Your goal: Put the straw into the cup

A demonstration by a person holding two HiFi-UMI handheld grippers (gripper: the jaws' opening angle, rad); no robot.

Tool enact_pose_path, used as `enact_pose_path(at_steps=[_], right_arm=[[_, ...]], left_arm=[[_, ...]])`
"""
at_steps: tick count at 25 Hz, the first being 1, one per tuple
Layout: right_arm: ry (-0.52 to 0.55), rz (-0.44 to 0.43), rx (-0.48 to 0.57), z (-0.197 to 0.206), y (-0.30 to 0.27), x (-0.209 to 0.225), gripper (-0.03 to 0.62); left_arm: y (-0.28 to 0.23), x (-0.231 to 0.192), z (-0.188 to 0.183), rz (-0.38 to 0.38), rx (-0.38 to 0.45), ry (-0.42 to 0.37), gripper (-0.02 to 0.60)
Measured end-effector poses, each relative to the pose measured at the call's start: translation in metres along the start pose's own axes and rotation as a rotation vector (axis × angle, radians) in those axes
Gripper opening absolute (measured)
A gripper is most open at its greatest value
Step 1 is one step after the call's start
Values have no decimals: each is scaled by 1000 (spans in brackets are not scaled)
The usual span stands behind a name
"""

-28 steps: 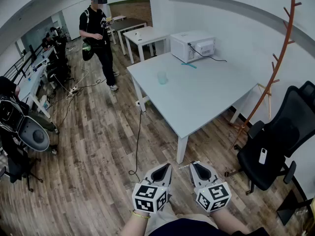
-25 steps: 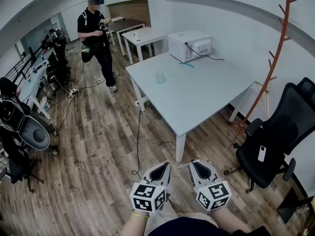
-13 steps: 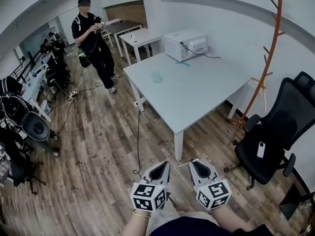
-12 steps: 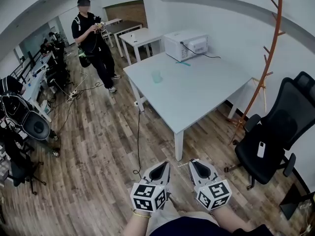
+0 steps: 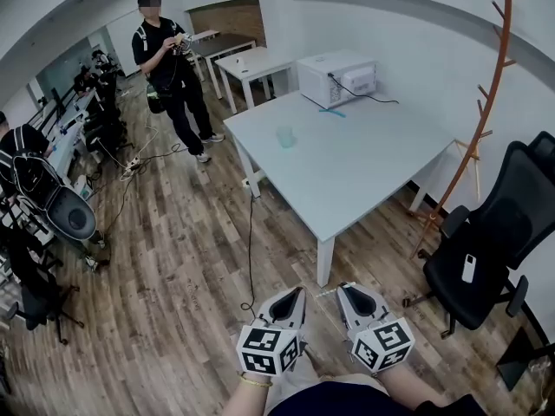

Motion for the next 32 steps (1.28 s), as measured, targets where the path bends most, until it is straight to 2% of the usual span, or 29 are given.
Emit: enact_pose_path(at_steps=[10,20,32], right_arm=[[-19,5,5,-16,-78,0,41],[-2,34,30,-36,-160,-8,41],[-21,65,56,-30,-249,-29,41]], left_arm=[[-29,-70,-26,49,-4,45,18],[-64,-142,-66,78,-15,19,18],[-84,-232,-88,88,-32,-2,18]])
Point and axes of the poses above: the fingertips, and each gripper's own axes: y backward along the fingers, x to its right, z out of its underside, the point moved 10 cm from there along y, backward along the fingers, and after that the axes turned 1 degree about x, right-handed, at the moved point
